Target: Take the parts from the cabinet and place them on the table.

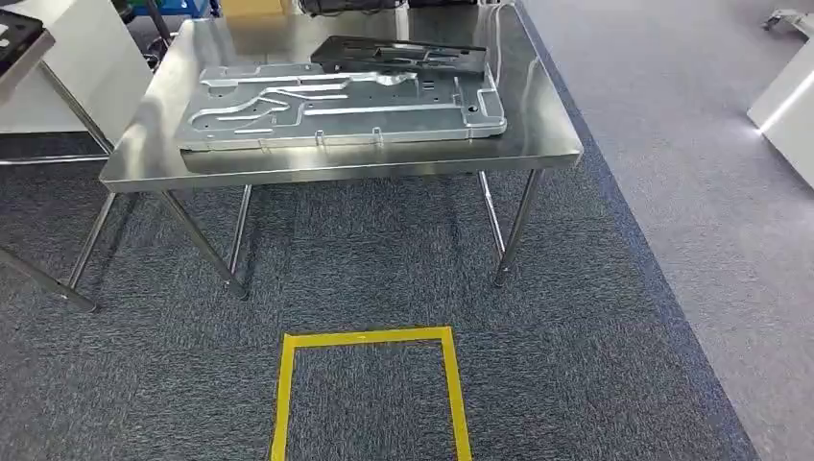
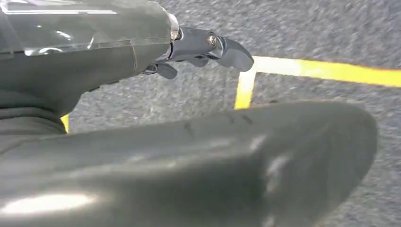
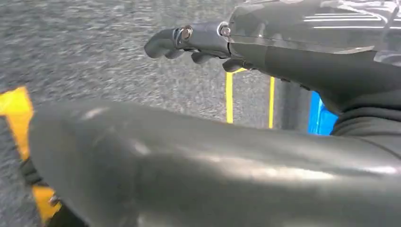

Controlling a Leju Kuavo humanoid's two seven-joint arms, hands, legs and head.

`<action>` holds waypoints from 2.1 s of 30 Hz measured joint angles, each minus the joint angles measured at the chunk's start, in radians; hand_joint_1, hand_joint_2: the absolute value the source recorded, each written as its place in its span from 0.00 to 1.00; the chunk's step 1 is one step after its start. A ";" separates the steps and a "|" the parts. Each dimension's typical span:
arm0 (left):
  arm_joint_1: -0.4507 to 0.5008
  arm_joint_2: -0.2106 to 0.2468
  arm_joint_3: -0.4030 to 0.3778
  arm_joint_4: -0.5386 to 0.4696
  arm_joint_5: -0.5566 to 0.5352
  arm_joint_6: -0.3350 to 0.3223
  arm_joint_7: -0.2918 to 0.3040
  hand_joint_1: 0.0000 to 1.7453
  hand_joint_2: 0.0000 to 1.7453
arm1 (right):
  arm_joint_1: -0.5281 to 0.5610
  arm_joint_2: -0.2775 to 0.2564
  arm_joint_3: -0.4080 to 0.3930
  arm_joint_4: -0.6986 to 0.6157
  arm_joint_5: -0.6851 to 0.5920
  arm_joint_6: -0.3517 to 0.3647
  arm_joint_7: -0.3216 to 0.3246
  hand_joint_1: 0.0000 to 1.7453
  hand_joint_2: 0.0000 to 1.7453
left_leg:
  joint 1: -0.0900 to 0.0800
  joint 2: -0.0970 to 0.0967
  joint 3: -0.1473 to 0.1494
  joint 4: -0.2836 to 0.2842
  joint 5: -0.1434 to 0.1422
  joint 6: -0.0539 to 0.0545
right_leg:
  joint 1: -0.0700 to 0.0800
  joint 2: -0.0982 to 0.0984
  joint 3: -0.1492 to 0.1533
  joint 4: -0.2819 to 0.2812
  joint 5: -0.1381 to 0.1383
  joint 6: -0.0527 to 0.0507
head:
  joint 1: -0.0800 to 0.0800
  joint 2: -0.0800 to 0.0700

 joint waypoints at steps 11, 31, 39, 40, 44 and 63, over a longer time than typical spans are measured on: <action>-0.008 0.011 -0.004 0.000 -0.017 0.006 0.009 0.00 0.00 | -0.003 0.011 -0.001 0.003 -0.012 -0.011 0.004 0.00 0.00 | -0.007 0.005 0.261 -0.331 0.100 0.056 | 0.003 0.002 -0.098 0.029 0.086 0.044 | 0.000 0.000; -0.014 0.026 -0.010 0.000 -0.024 -0.012 -0.014 0.00 0.00 | -0.013 0.013 0.000 0.005 -0.005 0.006 -0.042 0.00 0.00 | 0.000 0.000 -0.009 -0.009 0.012 0.005 | 0.005 -0.005 0.027 -0.012 -0.013 -0.007 | 0.000 0.000; -0.026 0.032 -0.021 0.000 -0.034 -0.016 -0.015 0.00 0.00 | -0.014 0.018 0.000 0.005 -0.003 0.002 -0.024 0.00 0.00 | 0.001 -0.002 0.260 -0.306 0.067 0.017 | 0.003 -0.007 -0.095 0.046 0.061 0.030 | 0.000 0.000; -0.026 0.032 -0.024 0.000 -0.036 -0.016 -0.015 0.00 0.00 | -0.014 0.019 0.000 0.005 -0.003 0.001 -0.023 0.00 0.00 | -0.001 -0.002 0.255 -0.302 0.072 0.025 | 0.002 -0.007 -0.096 0.043 0.071 0.037 | 0.000 0.000; -0.023 0.031 -0.027 0.000 -0.036 -0.017 -0.015 0.00 0.00 | -0.011 0.017 0.000 0.005 -0.003 0.001 -0.019 0.00 0.00 | 0.003 0.010 0.211 -0.308 0.121 0.058 | -0.005 0.003 -0.130 0.138 -0.058 0.058 | 0.000 0.000; -0.016 0.034 -0.035 0.000 -0.050 0.006 0.006 0.00 0.00 | -0.010 0.024 -0.002 0.006 -0.023 0.003 -0.060 0.00 0.00 | 0.005 0.003 -0.019 0.037 0.032 -0.003 | 0.003 -0.001 0.013 -0.005 -0.012 -0.007 | -0.001 0.000</action>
